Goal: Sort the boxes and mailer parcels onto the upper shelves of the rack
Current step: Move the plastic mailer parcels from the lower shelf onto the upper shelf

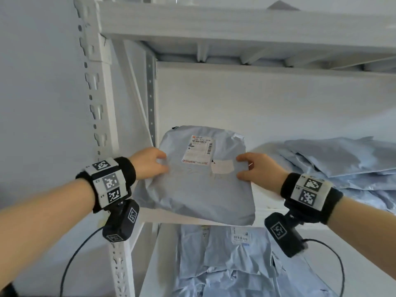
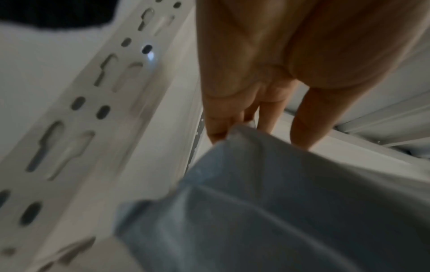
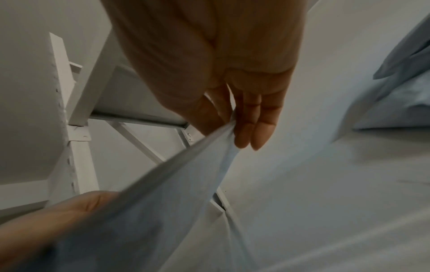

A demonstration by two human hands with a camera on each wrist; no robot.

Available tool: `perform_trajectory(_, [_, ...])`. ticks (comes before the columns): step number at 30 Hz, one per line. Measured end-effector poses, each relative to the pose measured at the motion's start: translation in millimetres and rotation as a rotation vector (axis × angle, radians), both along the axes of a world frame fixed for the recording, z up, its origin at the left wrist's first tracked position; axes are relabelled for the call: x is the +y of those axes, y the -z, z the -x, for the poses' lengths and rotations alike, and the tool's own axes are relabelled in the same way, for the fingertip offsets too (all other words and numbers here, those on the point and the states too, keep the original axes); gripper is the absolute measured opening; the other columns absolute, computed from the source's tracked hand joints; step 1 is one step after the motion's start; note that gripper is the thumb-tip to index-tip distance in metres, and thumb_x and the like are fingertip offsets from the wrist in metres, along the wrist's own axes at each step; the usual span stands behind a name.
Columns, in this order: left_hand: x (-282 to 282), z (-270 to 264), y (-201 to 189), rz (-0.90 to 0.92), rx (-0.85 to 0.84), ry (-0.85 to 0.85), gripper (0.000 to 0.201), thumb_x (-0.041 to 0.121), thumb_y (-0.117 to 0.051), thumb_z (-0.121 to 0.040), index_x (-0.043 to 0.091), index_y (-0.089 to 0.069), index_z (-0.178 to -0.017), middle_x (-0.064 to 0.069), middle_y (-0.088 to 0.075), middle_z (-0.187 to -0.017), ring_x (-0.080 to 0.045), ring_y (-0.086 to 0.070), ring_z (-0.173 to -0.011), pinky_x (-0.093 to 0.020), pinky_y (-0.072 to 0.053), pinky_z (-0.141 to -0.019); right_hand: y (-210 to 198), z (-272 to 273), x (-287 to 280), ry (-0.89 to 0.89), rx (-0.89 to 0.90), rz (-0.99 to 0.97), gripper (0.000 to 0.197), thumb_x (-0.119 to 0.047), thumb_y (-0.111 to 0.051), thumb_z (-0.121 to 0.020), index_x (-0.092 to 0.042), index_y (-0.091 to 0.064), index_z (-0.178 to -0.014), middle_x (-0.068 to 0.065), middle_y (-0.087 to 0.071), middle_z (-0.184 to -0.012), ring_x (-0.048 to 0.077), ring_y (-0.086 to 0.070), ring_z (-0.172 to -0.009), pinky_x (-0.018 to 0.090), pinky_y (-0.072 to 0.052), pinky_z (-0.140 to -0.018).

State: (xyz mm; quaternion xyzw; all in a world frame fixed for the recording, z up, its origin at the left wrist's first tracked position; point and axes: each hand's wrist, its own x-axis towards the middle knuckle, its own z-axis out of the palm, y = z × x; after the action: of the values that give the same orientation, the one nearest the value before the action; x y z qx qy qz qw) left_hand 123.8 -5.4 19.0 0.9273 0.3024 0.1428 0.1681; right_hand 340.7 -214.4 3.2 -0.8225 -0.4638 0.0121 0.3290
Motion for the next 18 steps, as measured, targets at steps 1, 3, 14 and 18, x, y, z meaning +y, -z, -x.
perform_trajectory(1, [6.6,-6.4,-1.0,-0.015,0.056,-0.011,0.040,0.029,-0.063,-0.089,0.001,-0.062,-0.116,-0.012,-0.060,-0.121,-0.026,-0.056,-0.107,-0.028,-0.043,-0.088,-1.8,1.0,12.9,-0.002,0.011,0.024,0.052,-0.020,-0.072,-0.082,-0.016,-0.055,-0.131,0.001,-0.061,-0.111,0.017,-0.059,-0.097,0.024,-0.047,-0.083])
perform_trajectory(3, [15.9,-19.7,0.3,-0.049,0.162,-0.030,0.036,0.033,-0.066,-0.086,-0.001,-0.062,-0.097,-0.014,-0.059,-0.097,-0.024,-0.055,-0.084,-0.026,-0.041,-0.062,-3.8,4.1,36.1,-0.021,-0.001,0.121,0.049,-0.027,-0.074,-0.081,-0.012,-0.058,-0.125,0.004,-0.062,-0.115,0.021,-0.059,-0.101,0.029,-0.048,-0.090])
perform_trajectory(14, [60.1,-59.2,21.1,-0.053,0.384,-0.114,0.060,0.048,-0.075,-0.075,0.004,-0.061,-0.114,-0.012,-0.061,-0.115,-0.025,-0.060,-0.104,-0.032,-0.051,-0.090,0.1,-14.2,108.6,0.007,-0.077,0.563,0.068,-0.051,-0.074,-0.076,-0.010,-0.050,-0.124,0.004,-0.053,-0.125,0.021,-0.051,-0.107,0.034,-0.044,-0.091])
perform_trajectory(18, [63.4,-66.0,24.6,-0.048,0.429,-0.129,0.065,0.051,-0.074,-0.074,0.005,-0.058,-0.118,-0.011,-0.061,-0.116,-0.025,-0.060,-0.105,-0.031,-0.050,-0.090,9.2,-20.8,116.6,0.022,-0.125,0.677,0.066,-0.054,-0.074,-0.075,-0.012,-0.050,-0.119,0.003,-0.055,-0.123,0.020,-0.050,-0.100,0.034,-0.044,-0.093])
